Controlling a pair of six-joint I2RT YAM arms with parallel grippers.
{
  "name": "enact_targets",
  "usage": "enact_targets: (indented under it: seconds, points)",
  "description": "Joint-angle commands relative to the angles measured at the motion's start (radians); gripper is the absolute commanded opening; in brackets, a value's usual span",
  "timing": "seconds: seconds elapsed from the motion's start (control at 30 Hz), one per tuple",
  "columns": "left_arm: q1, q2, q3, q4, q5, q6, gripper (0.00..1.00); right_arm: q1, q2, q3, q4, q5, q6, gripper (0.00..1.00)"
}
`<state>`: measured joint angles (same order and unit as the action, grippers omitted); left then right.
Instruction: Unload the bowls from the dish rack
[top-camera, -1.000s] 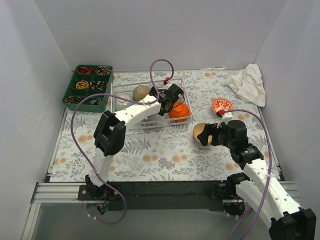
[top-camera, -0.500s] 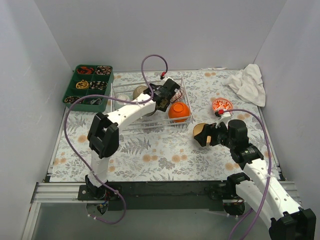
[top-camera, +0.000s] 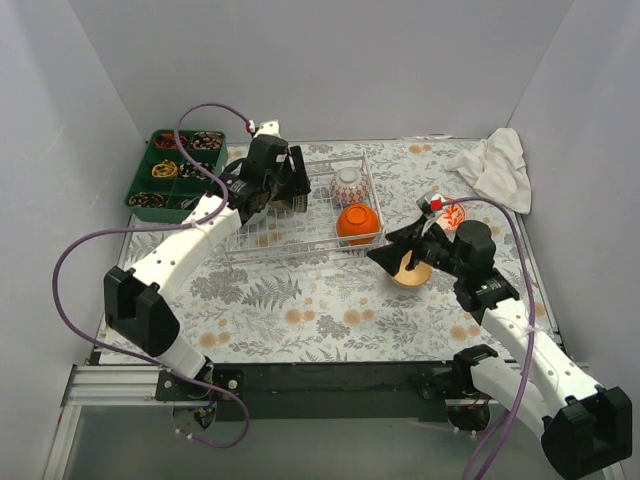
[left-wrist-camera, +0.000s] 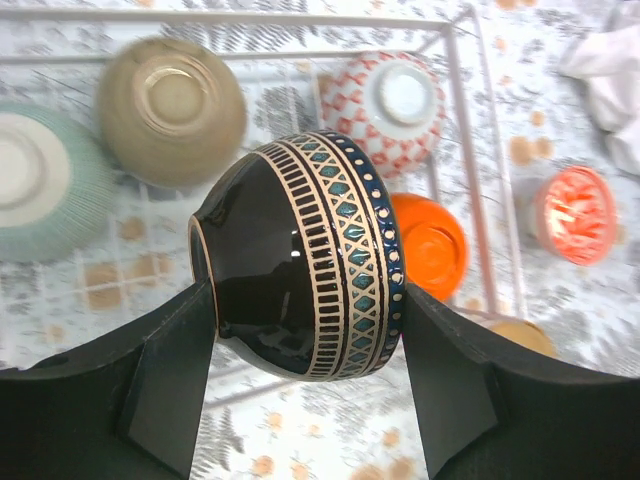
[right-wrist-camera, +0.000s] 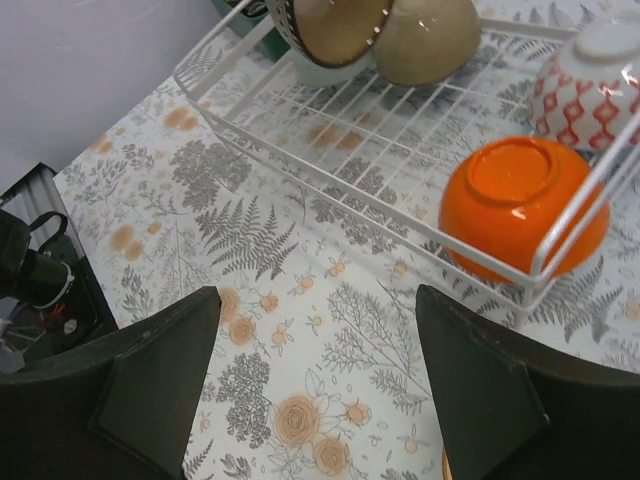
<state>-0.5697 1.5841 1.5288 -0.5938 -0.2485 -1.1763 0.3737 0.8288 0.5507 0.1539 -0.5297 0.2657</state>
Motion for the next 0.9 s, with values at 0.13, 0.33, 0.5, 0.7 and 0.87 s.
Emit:
enact_targets:
  seconds: [0.13, 0.33, 0.5, 0.7, 0.87]
  points:
    - [0.004, -0.194, -0.163, 0.296, 0.294, -0.259, 0.11, 0.138, 0.165, 0.17, 0.254, -0.043, -0.069, 0.87]
    - [0.01, -0.274, -0.283, 0.416, 0.379, -0.384, 0.11, 0.194, 0.294, 0.271, 0.266, -0.02, -0.137, 0.87]
    - [0.008, -0.311, -0.361, 0.489, 0.429, -0.459, 0.11, 0.221, 0.395, 0.34, 0.265, -0.018, -0.172, 0.86]
    - [0.01, -0.345, -0.413, 0.56, 0.462, -0.511, 0.1, 0.252, 0.475, 0.38, 0.257, -0.026, -0.183, 0.8]
    - [0.011, -0.352, -0.453, 0.588, 0.48, -0.516, 0.1, 0.268, 0.492, 0.403, 0.223, -0.047, -0.198, 0.53]
